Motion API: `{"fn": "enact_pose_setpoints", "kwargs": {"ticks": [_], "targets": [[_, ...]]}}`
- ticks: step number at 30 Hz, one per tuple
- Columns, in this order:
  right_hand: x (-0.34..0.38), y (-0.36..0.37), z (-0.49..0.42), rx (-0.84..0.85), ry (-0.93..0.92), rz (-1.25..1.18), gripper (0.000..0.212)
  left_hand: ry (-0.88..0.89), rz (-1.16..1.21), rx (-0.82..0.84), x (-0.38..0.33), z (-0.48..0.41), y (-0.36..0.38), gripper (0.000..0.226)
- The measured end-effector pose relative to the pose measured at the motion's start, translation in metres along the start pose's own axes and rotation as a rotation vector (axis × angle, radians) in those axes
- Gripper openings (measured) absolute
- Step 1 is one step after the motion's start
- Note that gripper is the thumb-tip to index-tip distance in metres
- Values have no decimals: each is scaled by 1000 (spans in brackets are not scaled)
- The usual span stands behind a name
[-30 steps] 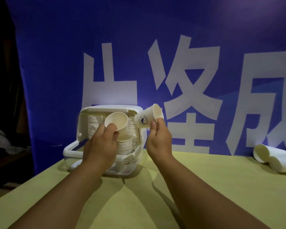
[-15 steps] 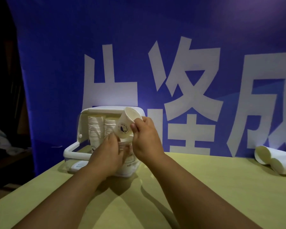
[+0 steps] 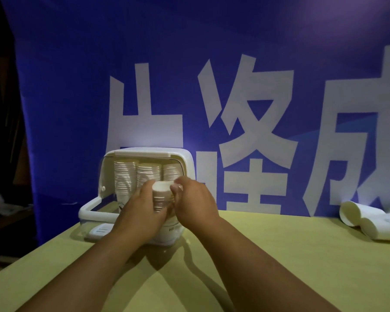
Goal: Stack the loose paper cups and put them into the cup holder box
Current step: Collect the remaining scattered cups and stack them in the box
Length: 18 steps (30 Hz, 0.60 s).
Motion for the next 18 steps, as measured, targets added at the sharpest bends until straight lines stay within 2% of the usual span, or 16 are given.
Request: {"fn": "enact_pose_setpoints", "kwargs": {"ticks": [4,8,11,13,15,18], "targets": [[-11,18,1,94,-13,56,29,-1,-26,-13,-2,2,1,62],[-15,17,1,42,36,-53,35,-12,22,-16,1,4,0,58],[-27,0,7,-55,121,-148,26,147,-119,-154,-10,10,-8,49],[-41,-14,14,-102,179,-140,14,312,-138,-223,-31,19,-9,31],[-59,-30,24,-116,235,-121,8,375,-109,-161,-55,31,-1,10],[-89,-62,46,-111,282,-64,5,337,-102,24,-83,46,23,20]]}}
Point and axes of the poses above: each hand's wrist, its own z-axis away from the middle knuckle, its own y-axis out of the palm, x = y × z, the point moved 5 cm from there along -z, towards the middle knuckle, and after that the axes turned 13 degrees about z, right-handed, at the moved point
